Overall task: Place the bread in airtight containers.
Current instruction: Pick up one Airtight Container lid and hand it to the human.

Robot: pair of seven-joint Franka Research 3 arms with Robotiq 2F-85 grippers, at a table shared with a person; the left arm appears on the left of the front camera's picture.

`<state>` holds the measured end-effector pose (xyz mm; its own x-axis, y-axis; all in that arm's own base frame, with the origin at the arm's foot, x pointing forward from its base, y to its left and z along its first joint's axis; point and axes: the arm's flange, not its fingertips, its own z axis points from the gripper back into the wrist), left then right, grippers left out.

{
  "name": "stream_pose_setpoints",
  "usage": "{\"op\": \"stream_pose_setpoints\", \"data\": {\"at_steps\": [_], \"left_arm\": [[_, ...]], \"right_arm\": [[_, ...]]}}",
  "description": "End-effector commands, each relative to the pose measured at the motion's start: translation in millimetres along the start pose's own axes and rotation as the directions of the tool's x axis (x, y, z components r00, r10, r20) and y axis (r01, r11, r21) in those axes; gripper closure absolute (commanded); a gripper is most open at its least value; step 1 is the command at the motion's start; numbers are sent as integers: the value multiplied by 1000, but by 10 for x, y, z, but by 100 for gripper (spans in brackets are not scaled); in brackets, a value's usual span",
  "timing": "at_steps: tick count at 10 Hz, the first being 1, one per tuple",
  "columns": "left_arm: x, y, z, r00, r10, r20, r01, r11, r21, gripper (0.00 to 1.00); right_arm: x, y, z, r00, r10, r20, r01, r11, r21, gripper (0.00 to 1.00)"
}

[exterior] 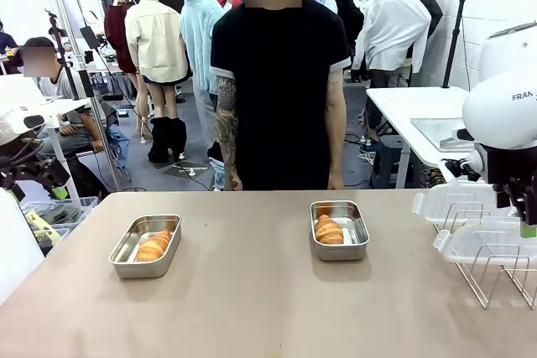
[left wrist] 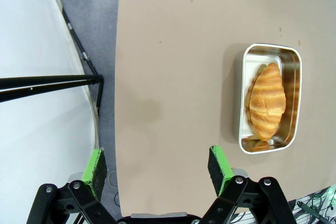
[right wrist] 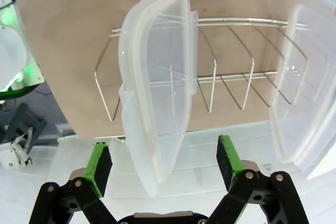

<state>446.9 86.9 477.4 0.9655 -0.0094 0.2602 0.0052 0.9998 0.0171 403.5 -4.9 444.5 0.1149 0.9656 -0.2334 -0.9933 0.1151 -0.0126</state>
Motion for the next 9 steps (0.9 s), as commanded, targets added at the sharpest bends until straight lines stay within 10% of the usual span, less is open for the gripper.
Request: {"op": "stream_pose_setpoints", "data": {"at_steps": [1,5,9], "left_arm": [[-23,11,10,1000,-15,-3,15,1000,-5,0],[-23,11,10,1000,-15,-3,15,1000,-5,0],[-23,11,10,1000,-15,-3,15,1000,-5,0]], "right_arm": [[20,-112,-106,1000,-20,22,19,1000,9,0],[69,-131,-236,999,1,54,1,999,-39,4],[141,-126,-269,999,-2,53,5,999,-48,81]]}}
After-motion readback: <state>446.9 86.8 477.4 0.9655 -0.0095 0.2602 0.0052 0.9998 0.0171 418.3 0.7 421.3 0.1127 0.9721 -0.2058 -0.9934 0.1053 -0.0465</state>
